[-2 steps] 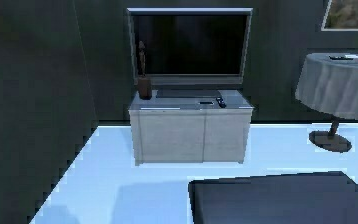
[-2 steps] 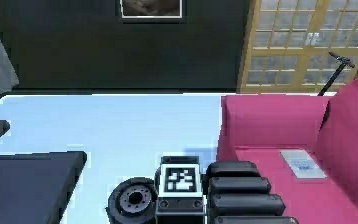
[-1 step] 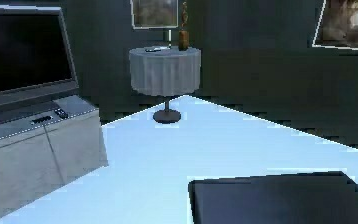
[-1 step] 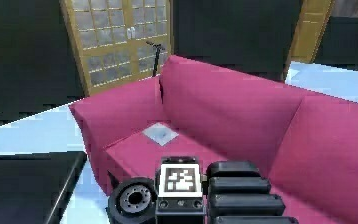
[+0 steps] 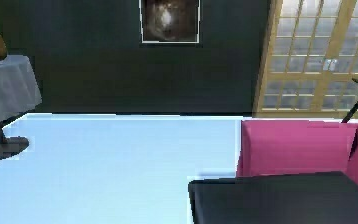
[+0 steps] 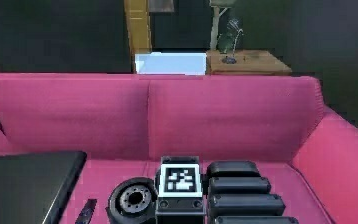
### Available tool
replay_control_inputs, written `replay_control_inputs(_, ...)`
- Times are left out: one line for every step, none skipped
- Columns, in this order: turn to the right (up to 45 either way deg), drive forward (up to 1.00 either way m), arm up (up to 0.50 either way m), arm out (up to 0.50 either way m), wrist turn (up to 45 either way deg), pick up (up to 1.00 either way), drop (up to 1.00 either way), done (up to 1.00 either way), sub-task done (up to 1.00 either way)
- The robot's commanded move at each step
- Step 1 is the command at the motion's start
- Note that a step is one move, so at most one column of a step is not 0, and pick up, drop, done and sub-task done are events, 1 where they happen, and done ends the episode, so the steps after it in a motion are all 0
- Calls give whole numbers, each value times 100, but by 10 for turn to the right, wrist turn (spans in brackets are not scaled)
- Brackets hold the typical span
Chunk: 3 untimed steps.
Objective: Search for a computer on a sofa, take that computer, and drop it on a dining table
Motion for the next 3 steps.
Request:
replay_control_inputs(0,100,0,0,0,0,0,0,0)
replay_control_inputs(30,0,0,0,0,0,0,0,0)
replay_control_inputs(0,55,0,0,0,0,0,0,0)
